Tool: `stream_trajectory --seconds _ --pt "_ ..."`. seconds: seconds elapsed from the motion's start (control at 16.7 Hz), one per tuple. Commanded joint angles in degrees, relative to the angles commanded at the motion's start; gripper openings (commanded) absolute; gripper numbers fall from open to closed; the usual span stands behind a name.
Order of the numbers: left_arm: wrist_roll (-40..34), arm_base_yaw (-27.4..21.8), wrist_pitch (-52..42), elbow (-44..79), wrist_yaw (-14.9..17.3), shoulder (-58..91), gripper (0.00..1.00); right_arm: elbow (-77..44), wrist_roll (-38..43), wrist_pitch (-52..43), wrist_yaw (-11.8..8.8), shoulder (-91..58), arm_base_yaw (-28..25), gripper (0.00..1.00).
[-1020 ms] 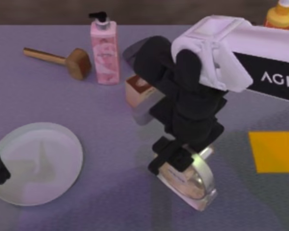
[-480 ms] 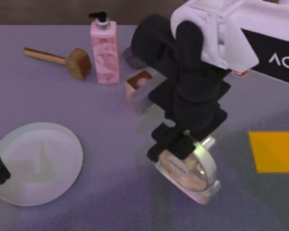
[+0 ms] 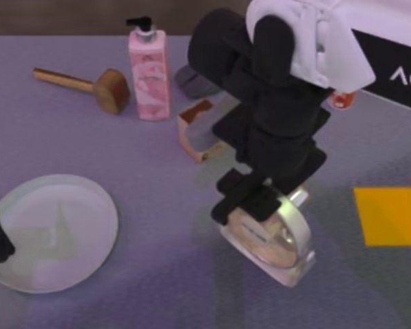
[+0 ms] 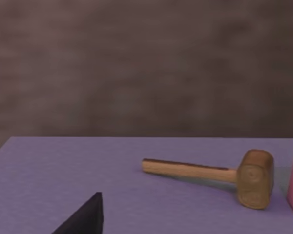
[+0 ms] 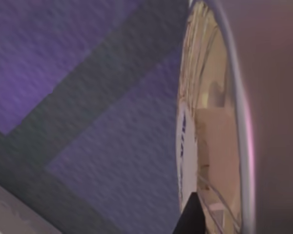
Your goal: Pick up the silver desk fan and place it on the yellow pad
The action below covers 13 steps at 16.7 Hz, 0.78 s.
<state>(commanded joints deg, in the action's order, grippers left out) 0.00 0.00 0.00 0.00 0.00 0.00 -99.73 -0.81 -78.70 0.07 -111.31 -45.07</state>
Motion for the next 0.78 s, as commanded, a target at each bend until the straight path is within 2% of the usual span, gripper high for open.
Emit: stream_trajectory --seconds 0.12,0.3,0.78 --pt "0.0 0.0 0.0 0.0 0.0 0.0 1.0 0.3 -3.1 -0.3 0.0 0.2 1.5 0.0" --pt "0.0 0.0 0.0 0.0 0.0 0.0 1.0 0.9 -12.4 -0.9 -0.1 0.8 5.6 0.0" --pt "0.0 0.0 0.0 0.0 0.0 0.0 1.0 5.8 -54.7 -2.3 0.0 5.3 23.0 0.0"
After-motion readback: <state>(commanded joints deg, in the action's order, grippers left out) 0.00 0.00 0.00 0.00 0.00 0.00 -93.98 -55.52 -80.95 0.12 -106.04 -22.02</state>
